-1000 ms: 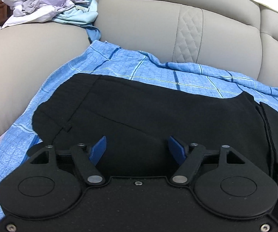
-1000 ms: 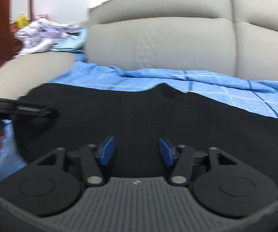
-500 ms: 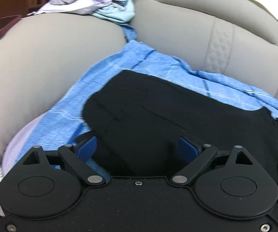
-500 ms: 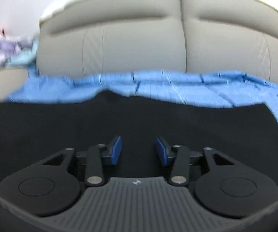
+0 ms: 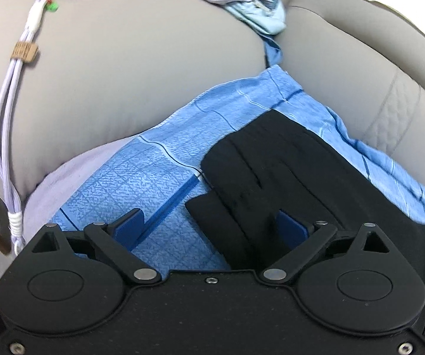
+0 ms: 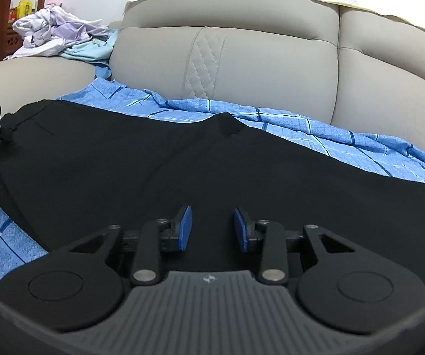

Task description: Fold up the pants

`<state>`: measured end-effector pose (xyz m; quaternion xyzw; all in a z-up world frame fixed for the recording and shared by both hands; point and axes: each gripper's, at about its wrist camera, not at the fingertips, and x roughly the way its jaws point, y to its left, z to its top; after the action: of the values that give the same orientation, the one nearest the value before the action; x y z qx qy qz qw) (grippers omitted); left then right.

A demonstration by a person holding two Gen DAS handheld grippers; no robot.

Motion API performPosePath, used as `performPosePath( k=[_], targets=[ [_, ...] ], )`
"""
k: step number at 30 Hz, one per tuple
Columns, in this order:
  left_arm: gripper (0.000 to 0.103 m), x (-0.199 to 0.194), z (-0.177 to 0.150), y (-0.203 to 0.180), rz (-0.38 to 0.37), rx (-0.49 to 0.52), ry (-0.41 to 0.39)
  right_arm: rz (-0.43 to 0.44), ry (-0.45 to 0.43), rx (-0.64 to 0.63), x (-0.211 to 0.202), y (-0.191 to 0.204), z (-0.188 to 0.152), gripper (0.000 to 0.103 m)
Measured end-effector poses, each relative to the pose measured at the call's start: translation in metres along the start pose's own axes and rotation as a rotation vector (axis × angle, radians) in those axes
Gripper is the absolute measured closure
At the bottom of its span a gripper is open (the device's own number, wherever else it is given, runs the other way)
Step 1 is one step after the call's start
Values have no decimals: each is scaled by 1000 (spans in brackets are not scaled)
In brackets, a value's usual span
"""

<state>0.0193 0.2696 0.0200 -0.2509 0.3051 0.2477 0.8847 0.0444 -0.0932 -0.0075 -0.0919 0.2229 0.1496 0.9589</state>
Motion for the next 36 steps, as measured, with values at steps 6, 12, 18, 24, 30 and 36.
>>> performPosePath(
  k=[6,12,18,24,30,36],
  targets=[
    [0,16,8,4,-2,-55,-2,25,0,29,-4,0,-4,63],
    [0,25,12,0,9,-52,-14,57,3,28,-8,4,-8,63],
    [0,29,11,-5,21,-30,-25,98,8,16,-7,11,-6,63],
    [0,30,9,-9,37,-4,-35,149,13,44,-5,17,-4,63],
    [0,28,9,-8,23,0,-28,221,10,84,-5,20,2,57],
    [0,29,7,-10,19,12,-49,185,-9,176,-22,-7,-6,47]
  ],
)
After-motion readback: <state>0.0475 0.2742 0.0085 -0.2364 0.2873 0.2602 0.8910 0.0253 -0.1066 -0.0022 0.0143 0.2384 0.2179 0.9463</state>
